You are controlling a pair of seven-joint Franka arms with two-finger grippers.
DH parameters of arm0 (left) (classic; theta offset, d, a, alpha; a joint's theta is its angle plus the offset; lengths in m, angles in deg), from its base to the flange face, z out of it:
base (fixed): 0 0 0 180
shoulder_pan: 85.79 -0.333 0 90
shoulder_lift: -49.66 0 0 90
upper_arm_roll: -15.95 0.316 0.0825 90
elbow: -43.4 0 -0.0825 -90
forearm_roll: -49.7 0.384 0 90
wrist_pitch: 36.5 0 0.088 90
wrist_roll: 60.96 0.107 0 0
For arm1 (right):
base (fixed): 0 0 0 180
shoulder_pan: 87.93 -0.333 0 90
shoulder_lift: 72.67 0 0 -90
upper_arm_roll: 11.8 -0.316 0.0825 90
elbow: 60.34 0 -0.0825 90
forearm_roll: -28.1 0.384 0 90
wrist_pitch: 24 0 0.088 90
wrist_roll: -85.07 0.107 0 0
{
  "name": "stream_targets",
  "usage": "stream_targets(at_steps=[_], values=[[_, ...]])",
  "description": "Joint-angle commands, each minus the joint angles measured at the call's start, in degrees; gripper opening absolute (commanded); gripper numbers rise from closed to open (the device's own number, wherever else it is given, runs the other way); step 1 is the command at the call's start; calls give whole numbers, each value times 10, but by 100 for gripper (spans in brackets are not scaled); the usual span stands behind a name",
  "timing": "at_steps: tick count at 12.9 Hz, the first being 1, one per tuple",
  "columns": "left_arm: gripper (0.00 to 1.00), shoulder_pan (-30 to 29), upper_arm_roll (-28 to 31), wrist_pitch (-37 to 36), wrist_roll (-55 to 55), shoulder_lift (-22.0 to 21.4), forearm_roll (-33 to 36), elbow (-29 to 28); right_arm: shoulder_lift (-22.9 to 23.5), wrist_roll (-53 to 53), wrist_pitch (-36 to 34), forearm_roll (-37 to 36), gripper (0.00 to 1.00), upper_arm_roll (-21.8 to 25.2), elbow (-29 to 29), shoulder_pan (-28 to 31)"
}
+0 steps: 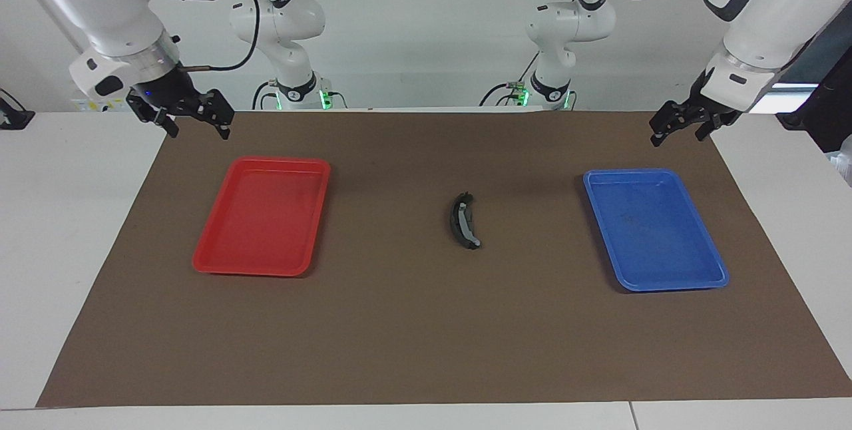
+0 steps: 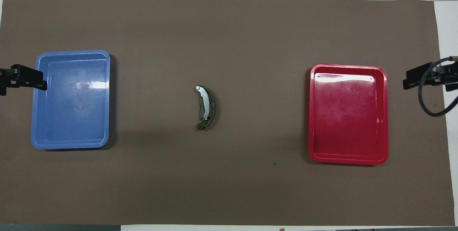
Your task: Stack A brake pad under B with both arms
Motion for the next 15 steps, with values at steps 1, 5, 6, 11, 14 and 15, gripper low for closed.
stream_targets(at_steps=[1, 5, 6, 11, 14, 15], values=[[99, -5, -3, -4, -1, -16, 1, -14, -20, -15, -3, -11, 100, 13, 21, -10], [99, -5, -3, -4, -2, -16, 1, -14, -22, -16, 4, -11, 100, 13, 20, 3], [99, -5, -3, -4, -1, -16, 1, -14, -22, -16, 4, -11, 100, 13, 20, 3], [99, -5, -3, -4, -1, -16, 1, -14, -23, -17, 14, -11, 100, 13, 22, 4], [99, -5, -3, -4, -1, -16, 1, -14, -23, -26, 13, -11, 100, 13, 22, 7], [99, -5, -3, -4, -1, -16, 1, -14, -23, -26, 12, -11, 100, 13, 21, 7]])
